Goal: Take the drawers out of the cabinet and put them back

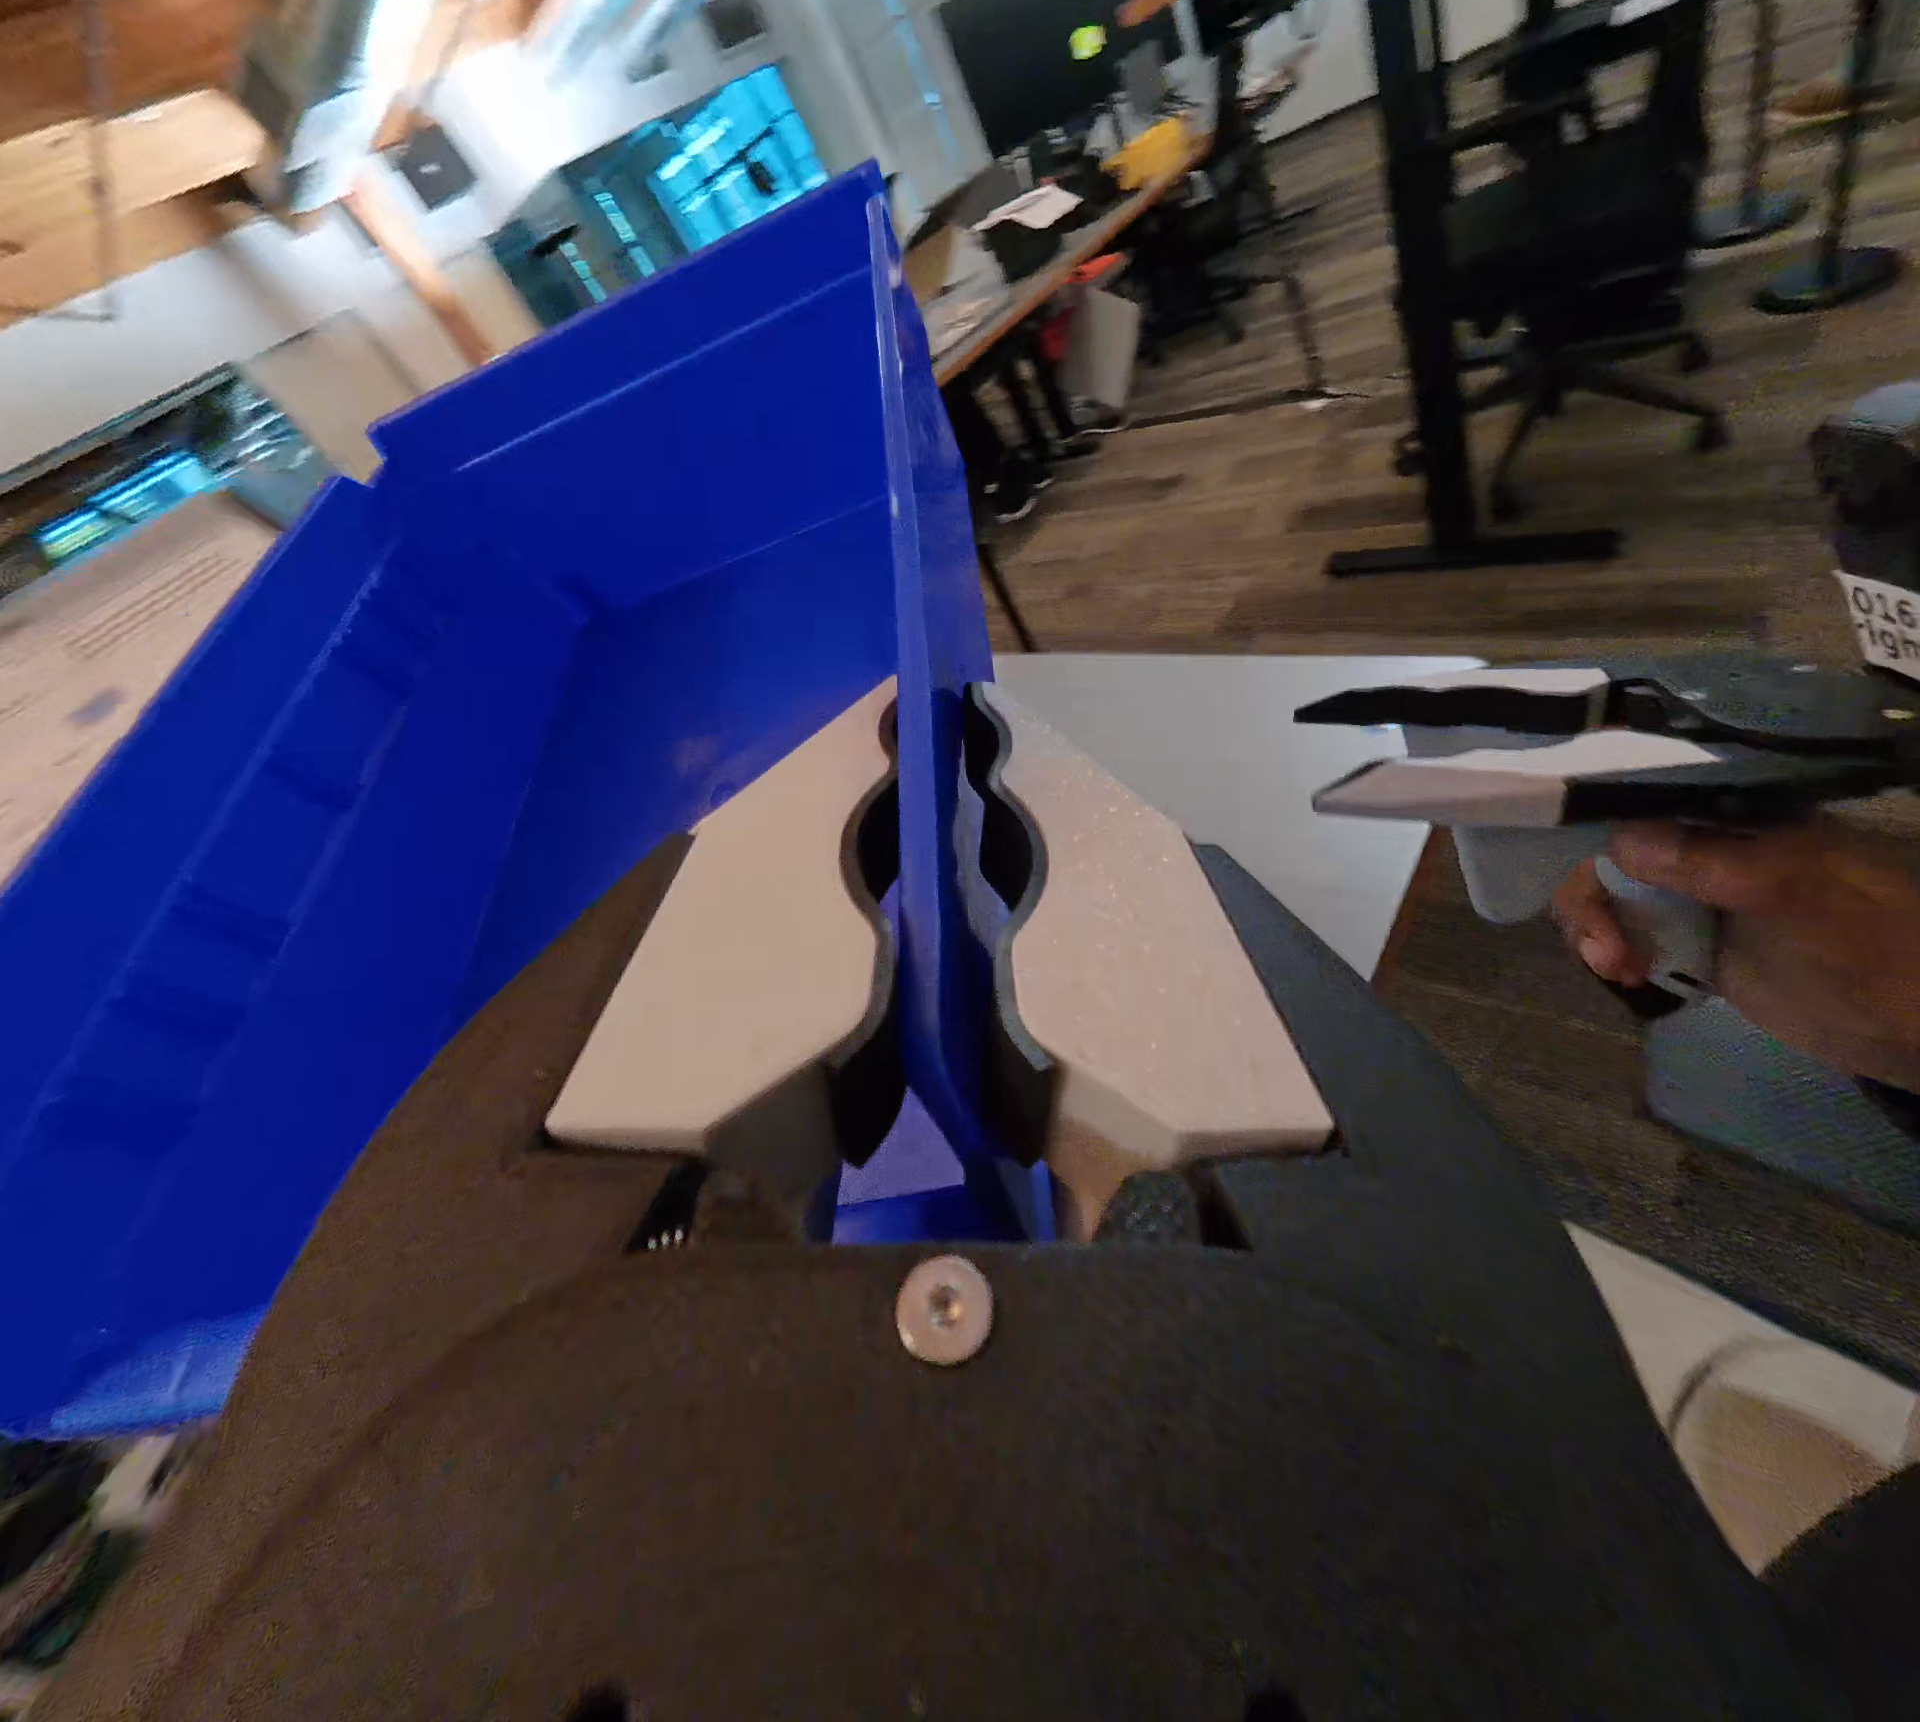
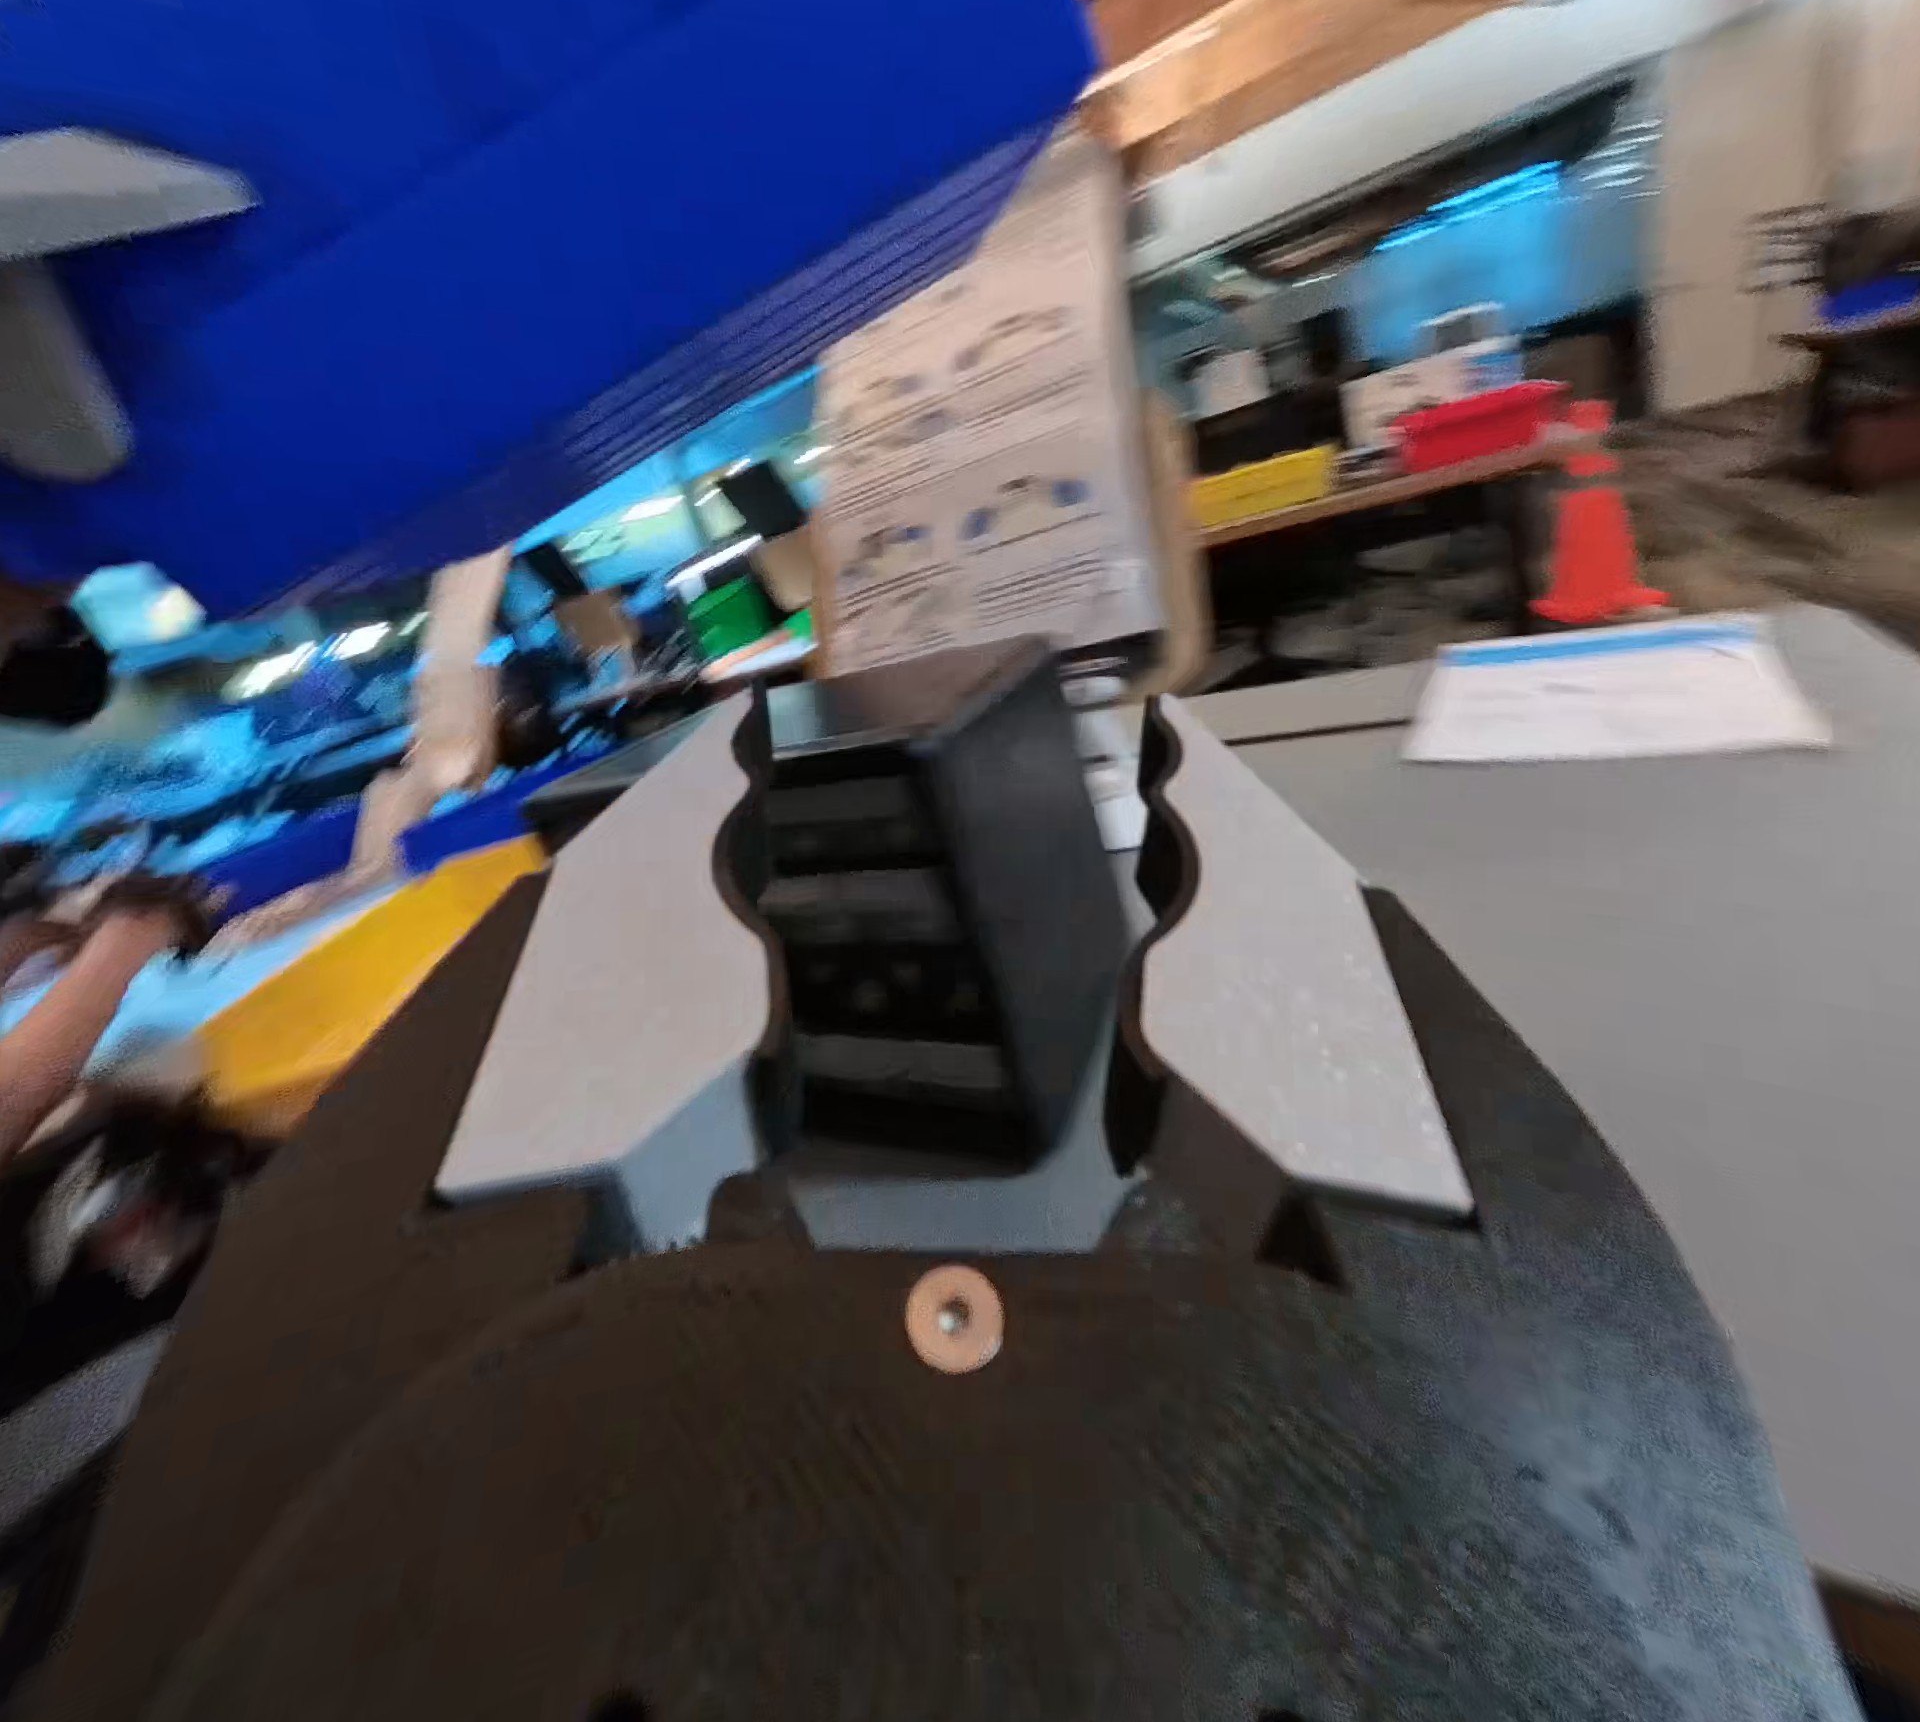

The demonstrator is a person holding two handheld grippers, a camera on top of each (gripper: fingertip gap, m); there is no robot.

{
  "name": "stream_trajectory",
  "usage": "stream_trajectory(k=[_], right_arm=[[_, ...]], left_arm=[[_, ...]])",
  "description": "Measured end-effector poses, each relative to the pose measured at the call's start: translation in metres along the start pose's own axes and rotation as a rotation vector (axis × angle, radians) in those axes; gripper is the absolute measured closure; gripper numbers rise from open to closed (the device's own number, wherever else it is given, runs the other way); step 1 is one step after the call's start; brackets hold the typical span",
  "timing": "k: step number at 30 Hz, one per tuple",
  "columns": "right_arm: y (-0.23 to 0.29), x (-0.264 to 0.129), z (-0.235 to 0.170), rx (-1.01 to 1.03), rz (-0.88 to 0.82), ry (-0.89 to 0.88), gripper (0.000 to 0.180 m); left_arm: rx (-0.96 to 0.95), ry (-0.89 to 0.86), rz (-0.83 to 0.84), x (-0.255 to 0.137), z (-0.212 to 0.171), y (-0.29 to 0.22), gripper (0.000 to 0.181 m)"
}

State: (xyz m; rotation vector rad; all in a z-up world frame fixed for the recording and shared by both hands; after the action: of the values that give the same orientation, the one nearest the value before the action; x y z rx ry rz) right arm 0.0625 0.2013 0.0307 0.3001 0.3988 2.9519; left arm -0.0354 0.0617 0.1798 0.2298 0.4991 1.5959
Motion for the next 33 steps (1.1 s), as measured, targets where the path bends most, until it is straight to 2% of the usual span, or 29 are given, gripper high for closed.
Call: stream_trajectory(k=[3, 6, 9, 14, 17, 21, 33], right_arm=[[-0.087, -0.045, 0.007, 0.108, -0.192, -0.137, 0.11], [-0.144, -0.073, 0.007, 0.149, -0.367, -0.154, 0.104], [-0.168, -0.089, 0.004, 0.167, -0.462, -0.18, 0.102], [-0.17, -0.096, 0.008, 0.168, -0.467, -0.198, 0.103], [-0.167, -0.093, 0.007, 0.143, -0.455, -0.177, 0.103], [-0.166, -0.083, -0.002, 0.125, -0.442, -0.121, 0.104], [-0.18, -0.069, -0.033, 0.138, -0.454, 0.009, 0.11]], left_arm=[[0.015, -0.005, -0.113, 0.074, 0.013, -0.05, 0.177], [0.004, 0.017, -0.203, 0.142, 0.005, -0.096, 0.178], [-0.01, 0.073, -0.257, 0.203, -0.021, -0.134, 0.177], [-0.035, 0.167, -0.281, 0.274, -0.088, -0.171, 0.177], [-0.052, 0.196, -0.27, 0.298, -0.123, -0.177, 0.177], [-0.09, 0.241, -0.236, 0.317, -0.152, -0.173, 0.178], [-0.115, 0.272, -0.168, 0.352, -0.186, -0.178, 0.176]])
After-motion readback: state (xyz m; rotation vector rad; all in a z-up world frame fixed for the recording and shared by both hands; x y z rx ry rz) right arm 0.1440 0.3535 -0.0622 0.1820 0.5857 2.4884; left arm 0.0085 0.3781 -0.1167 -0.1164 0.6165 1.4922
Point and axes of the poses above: each gripper's, where its closed fingertips meet, x out along the fingers, z out of its top, y = z × x across the jaws, the point moved 5 cm from there along -x, back along the fingers, and after that the axes turned 5 degrees about y, right-handed, at the moved point
